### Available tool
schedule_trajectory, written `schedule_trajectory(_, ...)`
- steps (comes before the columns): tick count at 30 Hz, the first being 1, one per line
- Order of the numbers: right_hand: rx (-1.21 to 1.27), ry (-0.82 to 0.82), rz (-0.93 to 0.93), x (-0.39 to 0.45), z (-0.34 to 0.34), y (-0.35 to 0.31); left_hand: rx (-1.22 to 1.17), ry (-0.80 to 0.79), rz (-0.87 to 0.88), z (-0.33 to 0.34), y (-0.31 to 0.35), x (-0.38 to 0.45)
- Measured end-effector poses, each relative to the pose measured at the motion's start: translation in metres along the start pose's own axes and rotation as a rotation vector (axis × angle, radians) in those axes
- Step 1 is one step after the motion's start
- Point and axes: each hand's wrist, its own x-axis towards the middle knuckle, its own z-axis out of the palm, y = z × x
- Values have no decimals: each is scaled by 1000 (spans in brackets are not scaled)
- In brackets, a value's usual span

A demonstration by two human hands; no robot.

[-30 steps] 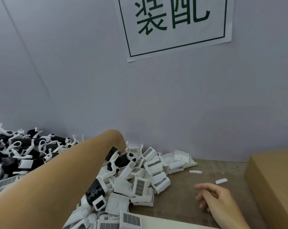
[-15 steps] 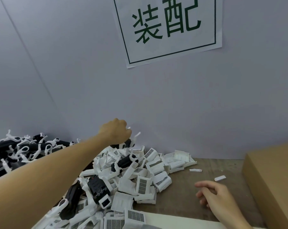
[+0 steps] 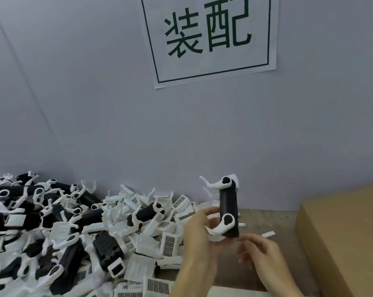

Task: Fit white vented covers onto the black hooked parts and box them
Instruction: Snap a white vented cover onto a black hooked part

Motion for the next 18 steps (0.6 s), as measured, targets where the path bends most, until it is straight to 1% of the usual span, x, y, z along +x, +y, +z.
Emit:
schedule_trajectory(2, 57, 5, 0, -1, 3, -4, -106, -4, -106, -3, -27, 4)
schedule_trajectory(3, 102, 16, -1, -2, 6, -6, -58, -43, -75, -5, -37, 4)
schedule_trajectory(4, 216, 34, 24, -3, 9, -6, 6, -36, -40, -4, -45, 6)
schedule_trajectory(5, 424, 29, 104, -2, 12, -6, 126, 35, 36, -3, -54, 9)
schedule_trajectory(6, 608, -18, 227, 0, 15, -10, 212, 125, 115, -4, -61, 13)
schedule_trajectory(8, 804, -115, 379, -1, 13, -4, 361, 149, 183, -9, -67, 20)
schedule_trajectory(9, 818, -139, 407, 1, 11, 1, 424, 180, 187, -8, -67, 23)
schedule_trajectory(10, 758, -143, 362, 1, 9, 2, 490, 193, 214, -7, -68, 24)
schedule_trajectory(12, 511, -38, 226, 3, 13, -3, 549, 184, 291, -7, -68, 22)
schedule_trajectory(13, 451, -39, 179, 1, 12, -1, 574, 189, 326, -7, -69, 21)
schedule_trajectory(15, 359, -108, 108, -3, 5, 2, 624, 173, 384, -7, -69, 20)
schedule_trajectory(16, 282, -107, 66, -3, 4, 0, 615, 162, 384, -7, -70, 21)
schedule_trajectory(18, 100, -88, -31, -7, 2, -5, 515, 133, 365, -7, -72, 20)
